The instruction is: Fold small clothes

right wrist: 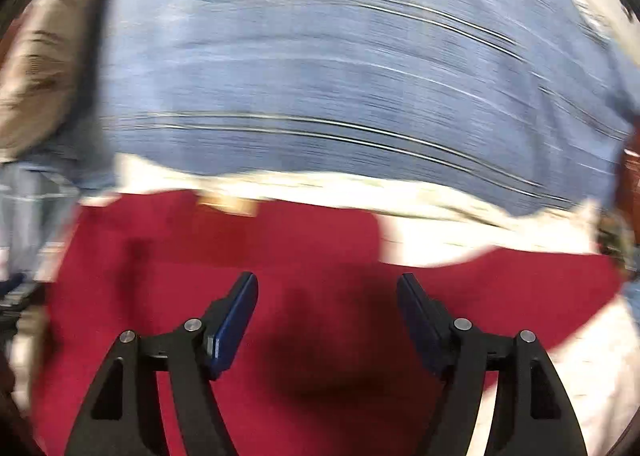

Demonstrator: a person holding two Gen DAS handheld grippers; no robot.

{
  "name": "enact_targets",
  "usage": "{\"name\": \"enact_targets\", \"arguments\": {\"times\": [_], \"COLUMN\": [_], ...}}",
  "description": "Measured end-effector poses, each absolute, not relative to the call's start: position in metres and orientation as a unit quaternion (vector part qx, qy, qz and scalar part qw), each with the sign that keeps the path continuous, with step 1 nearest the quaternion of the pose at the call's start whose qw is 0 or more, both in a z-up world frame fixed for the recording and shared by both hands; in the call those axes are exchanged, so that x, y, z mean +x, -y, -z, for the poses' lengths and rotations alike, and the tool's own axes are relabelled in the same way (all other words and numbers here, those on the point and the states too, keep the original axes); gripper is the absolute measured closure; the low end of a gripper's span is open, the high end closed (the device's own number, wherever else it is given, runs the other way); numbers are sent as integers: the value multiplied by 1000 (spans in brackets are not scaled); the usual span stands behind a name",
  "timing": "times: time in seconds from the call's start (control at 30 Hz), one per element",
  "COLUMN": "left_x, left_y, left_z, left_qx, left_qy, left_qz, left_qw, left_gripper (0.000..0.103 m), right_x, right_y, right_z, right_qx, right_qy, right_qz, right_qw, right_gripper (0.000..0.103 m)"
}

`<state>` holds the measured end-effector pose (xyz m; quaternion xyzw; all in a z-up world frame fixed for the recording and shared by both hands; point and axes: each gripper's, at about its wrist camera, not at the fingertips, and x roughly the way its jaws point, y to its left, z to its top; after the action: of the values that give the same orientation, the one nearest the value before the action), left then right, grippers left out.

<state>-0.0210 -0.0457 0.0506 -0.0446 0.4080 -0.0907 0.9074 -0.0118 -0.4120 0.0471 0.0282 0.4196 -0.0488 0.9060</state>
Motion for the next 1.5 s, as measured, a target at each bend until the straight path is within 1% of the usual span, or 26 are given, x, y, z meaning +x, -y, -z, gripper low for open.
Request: {"name": "enact_targets", "arguments": {"times": [0.03, 0.07, 0.1, 0.17, 0.2, 0.27, 0.33, 0.37, 0.4, 0.43, 0.5, 0.63, 0.73, 0.77, 0.87, 0.93, 1.0, 1.03, 1.13, 1.3, 1.5], "left_x": [-20, -19, -17, -14, -12, -7, -4, -3, -3, -2, 0, 1, 1, 0, 1, 1, 1, 1, 1, 1, 3], "left_y": [51, 57, 62, 67, 68, 71, 73, 73, 72, 71, 69, 70, 68, 68, 68, 69, 69, 69, 69, 70, 71], "left_z": [-51, -51, -50, -45, -40, -27, -18, -18, -20, -20, -18, -17, -16, -16, -16, -16, -17, -17, -17, -17, -16], "left_qx": [-36, -24, -14, -16, -24, -30, -28, -30, -33, -39, -46, -42, -47, -48, -48, -48, -47, -47, -47, -46, -43], "left_qy": [-407, -407, -408, -414, -419, -430, -433, -431, -430, -430, -434, -432, -432, -432, -432, -432, -432, -432, -432, -432, -435], "left_qz": [87, 79, 70, 58, 56, 52, 51, 54, 57, 60, 61, 62, 66, 66, 67, 66, 66, 66, 66, 66, 68], "left_qw": [909, 910, 910, 908, 906, 901, 900, 900, 901, 900, 898, 899, 898, 898, 898, 898, 898, 898, 898, 898, 897], "left_gripper": [23, 23, 23, 23, 23, 22, 21, 21, 21, 21, 20, 20, 19, 19, 18, 18, 18, 18, 18, 17, 15], "right_x": [-7, -2, 0, -10, -15, -17, -9, -6, -8, -12, -21, -29, -8, -3, -13, -26, -40, -48, -61, -81, -82], "right_y": [420, 423, 427, 432, 434, 445, 448, 448, 449, 452, 458, 446, 422, 420, 426, 443, 469, 485, 540, 652, 723], "right_z": [-37, -28, -21, -26, -31, -28, -12, -8, -10, -16, -29, -39, -13, -3, -12, -23, -28, -30, -22, -2, 21], "right_qx": [43, 63, 90, 88, 85, 106, 103, 98, 97, 102, 119, 130, 106, 105, 126, 158, 168, 174, 211, 330, 406], "right_qy": [-437, -456, -475, -450, -435, -434, -455, -458, -454, -449, -433, -416, -454, -460, -449, -438, -429, -422, -423, -393, -365], "right_qz": [39, 18, -13, -6, 0, 5, 10, 9, 12, 17, 22, -13, -13, -12, -24, -35, -6, 9, 62, 146, 186], "right_qw": [898, 887, 875, 889, 896, 895, 884, 883, 886, 887, 893, 900, 885, 882, 884, 885, 888, 890, 879, 846, 817], "right_gripper": [32, 52, 90, 94, 100, 100, 99, 97, 91, 89, 76, 75, 81, 80, 76, 67, 42, 39, 39, 40, 42]}}
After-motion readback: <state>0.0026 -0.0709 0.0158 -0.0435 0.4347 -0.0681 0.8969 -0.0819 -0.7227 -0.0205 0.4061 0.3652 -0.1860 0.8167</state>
